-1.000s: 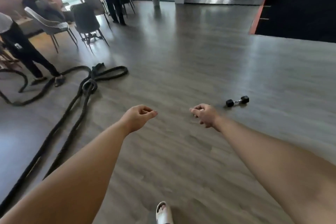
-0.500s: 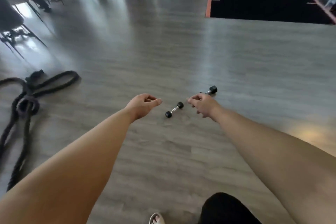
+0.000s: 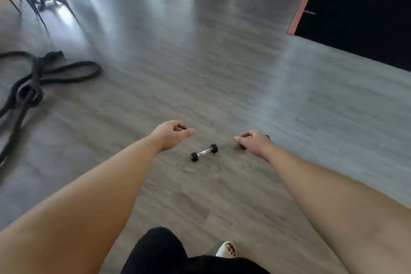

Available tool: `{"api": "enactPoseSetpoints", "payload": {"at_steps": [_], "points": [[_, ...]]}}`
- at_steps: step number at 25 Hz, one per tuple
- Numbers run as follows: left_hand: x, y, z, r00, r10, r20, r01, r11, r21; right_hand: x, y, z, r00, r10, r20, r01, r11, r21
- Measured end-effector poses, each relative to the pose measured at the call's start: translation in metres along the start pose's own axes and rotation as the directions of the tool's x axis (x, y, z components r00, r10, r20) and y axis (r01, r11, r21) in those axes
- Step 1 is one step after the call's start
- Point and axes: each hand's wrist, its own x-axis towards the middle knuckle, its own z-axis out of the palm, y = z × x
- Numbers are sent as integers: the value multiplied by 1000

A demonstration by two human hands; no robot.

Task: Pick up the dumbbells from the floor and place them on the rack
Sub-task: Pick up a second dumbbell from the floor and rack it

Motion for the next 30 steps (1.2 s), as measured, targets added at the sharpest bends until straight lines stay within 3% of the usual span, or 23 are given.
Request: {"api": "enactPoseSetpoints", "payload": {"at_steps": [7,12,17,24,30], "points": [[124,-54,4,983,-177,40,180,980,-83,129,-39,67,982,38,186,-27,998,-63],[222,-66,34,957,-234,171,253,963,-97,212,-41,76,950,168,263,-96,959,-266],[304,-99,77,934,-351,63,357,913,-199,326,-23,89,931,215,295,-91,919,-383],[419,-254,156,814,-580,22,564,782,-265,530,56,215,885,282,369,-101,892,-441],[527,-381,301,739,-666,99,654,674,-345,670,186,334,890,311,334,-146,887,-438]]}}
